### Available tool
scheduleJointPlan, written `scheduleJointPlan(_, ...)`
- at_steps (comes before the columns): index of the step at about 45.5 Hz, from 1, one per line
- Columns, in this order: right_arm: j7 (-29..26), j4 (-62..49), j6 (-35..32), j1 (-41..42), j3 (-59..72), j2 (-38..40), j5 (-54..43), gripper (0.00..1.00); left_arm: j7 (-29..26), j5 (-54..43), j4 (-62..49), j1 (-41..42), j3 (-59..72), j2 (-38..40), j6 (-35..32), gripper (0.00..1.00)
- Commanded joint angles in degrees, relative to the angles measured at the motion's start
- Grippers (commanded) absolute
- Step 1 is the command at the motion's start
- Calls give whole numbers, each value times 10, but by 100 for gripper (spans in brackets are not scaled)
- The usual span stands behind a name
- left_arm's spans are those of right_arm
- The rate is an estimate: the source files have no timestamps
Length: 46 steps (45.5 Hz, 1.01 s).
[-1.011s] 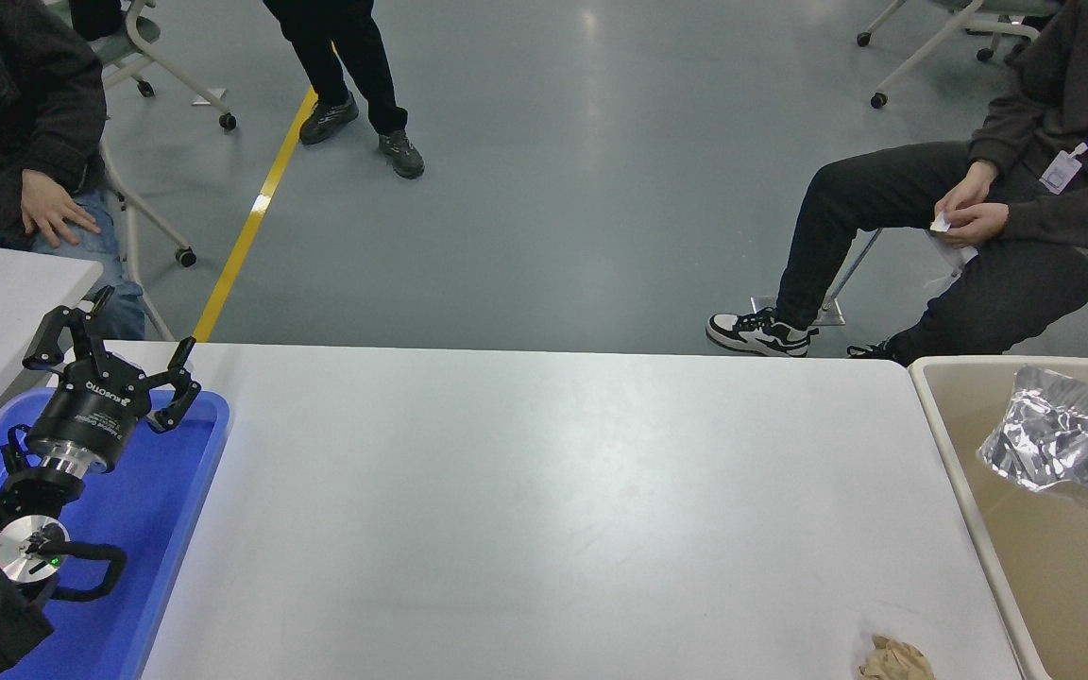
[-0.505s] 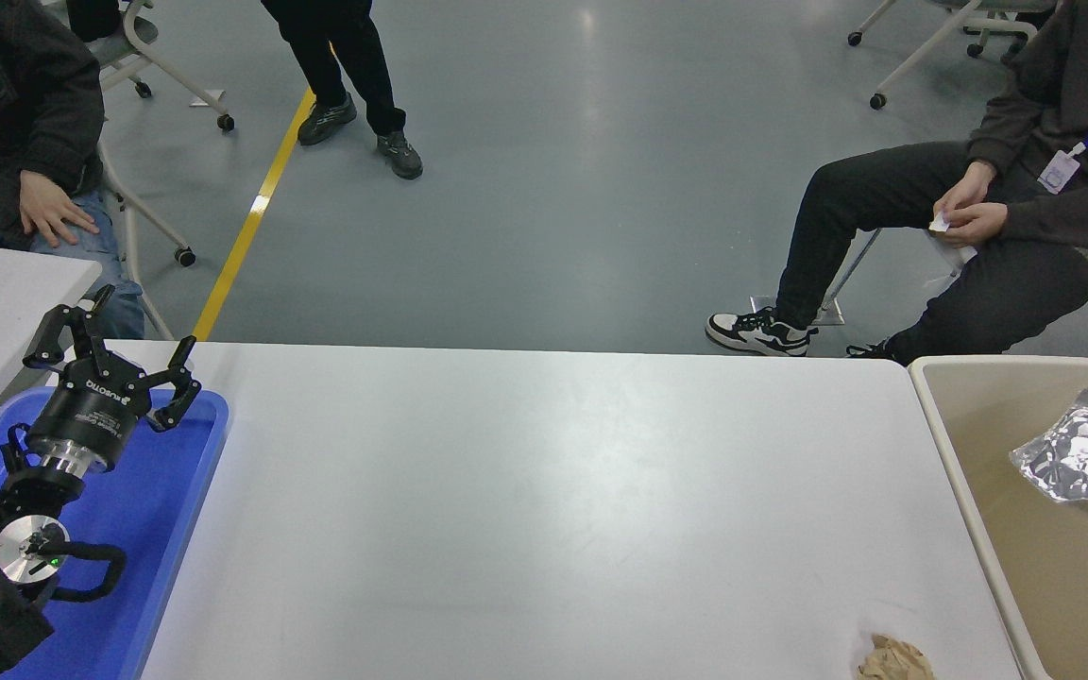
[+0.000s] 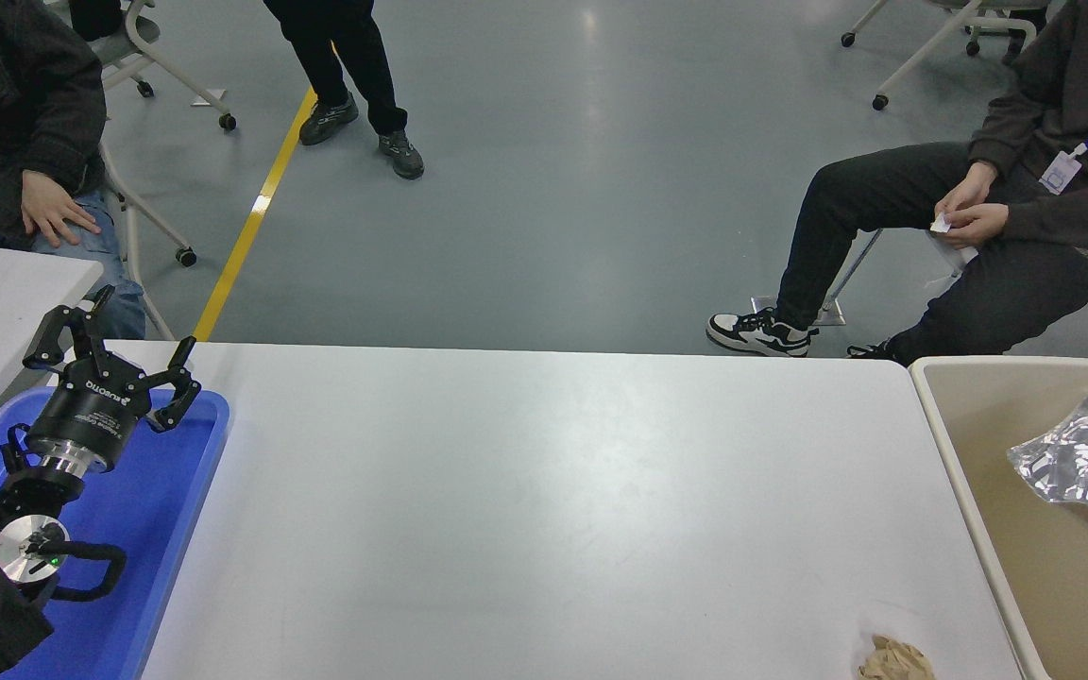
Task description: Clean the table surface
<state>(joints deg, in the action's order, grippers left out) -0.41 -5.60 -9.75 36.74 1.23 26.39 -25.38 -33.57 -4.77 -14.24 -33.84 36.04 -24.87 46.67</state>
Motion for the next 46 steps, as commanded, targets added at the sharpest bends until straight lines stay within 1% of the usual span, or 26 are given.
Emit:
scheduleJointPlan(1, -6, 0, 18, -1, -2, -12, 3, 0, 0, 0, 0, 0, 0, 0, 0, 100)
scheduleJointPlan(9, -5, 0, 33, 0, 1, -15, 3, 0, 0, 0, 0, 0, 0, 0, 0, 100)
scheduleJointPlan(10, -5, 0, 37, 0, -1, -15, 3, 2, 0, -1, 0, 0, 0, 0, 0, 100)
scheduleJointPlan(11, -5, 0, 39, 0, -3, -15, 4, 26, 0, -1, 0, 0, 0, 0, 0, 100)
scheduleJointPlan(12, -5, 1, 39, 0, -4, -15, 4, 44, 0, -1, 0, 0, 0, 0, 0, 100)
scheduleJointPlan(13, -5, 1, 40, 0, -4, -15, 4, 65, 0, 0, 0, 0, 0, 0, 0, 100)
scheduleJointPlan(14, -5, 0, 38, 1, -4, -15, 4, 93, 0, 0, 0, 0, 0, 0, 0, 100)
scheduleJointPlan(15, -6, 0, 38, 2, -4, -15, 4, 100, 0, 0, 0, 0, 1, 0, 0, 100)
scheduleJointPlan(19, -6, 0, 39, 2, -5, -15, 10, 100, 0, -1, 0, 0, 0, 0, 0, 100)
scheduleJointPlan(27, -6, -1, 39, -3, 3, -14, 55, 100, 0, -1, 0, 0, 0, 0, 0, 100)
scheduleJointPlan(46, -6, -1, 36, 3, 4, -12, 55, 100, 0, -1, 0, 0, 0, 0, 0, 100)
